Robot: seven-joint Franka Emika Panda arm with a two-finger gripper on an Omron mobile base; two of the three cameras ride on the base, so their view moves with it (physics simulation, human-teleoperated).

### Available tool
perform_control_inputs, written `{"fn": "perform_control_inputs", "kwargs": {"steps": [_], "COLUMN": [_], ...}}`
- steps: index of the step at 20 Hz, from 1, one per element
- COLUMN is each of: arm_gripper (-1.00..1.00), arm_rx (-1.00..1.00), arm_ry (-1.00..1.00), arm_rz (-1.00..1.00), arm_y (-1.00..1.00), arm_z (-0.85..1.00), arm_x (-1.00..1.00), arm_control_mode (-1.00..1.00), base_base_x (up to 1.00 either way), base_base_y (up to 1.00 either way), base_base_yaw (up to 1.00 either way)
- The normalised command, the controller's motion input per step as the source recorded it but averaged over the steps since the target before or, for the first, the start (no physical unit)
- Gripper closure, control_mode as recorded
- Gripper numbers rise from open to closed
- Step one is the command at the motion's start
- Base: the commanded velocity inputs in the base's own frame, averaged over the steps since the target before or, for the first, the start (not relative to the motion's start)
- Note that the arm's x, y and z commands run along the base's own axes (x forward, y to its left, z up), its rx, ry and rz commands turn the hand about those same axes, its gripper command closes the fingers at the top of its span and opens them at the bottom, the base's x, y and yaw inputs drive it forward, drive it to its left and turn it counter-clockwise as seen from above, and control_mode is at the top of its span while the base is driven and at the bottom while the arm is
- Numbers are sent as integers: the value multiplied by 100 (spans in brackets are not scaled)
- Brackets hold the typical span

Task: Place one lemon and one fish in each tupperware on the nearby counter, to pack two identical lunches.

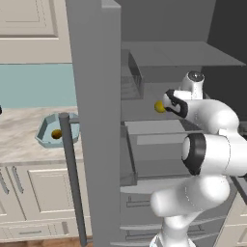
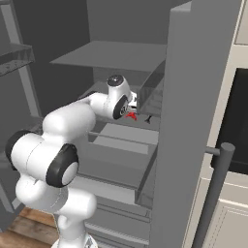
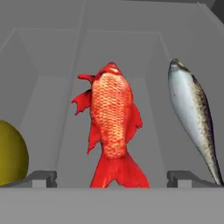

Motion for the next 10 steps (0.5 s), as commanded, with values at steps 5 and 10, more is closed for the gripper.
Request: {"fn": "perform_control_inputs", "kwargs": {"steps": [5,10], "arm_gripper": [-100,-100], "arm_rx": [0,4], "arm_ry": [0,0], "arm_rz": [0,0], "arm_y": [-26,-1], "arm_z": [-17,-15], "arm_x": [24,29], "arm_control_mode": [-100,-100], "base_base_x": [0,0], "base_base_y": [0,0], "base_base_yaw": [0,0]}}
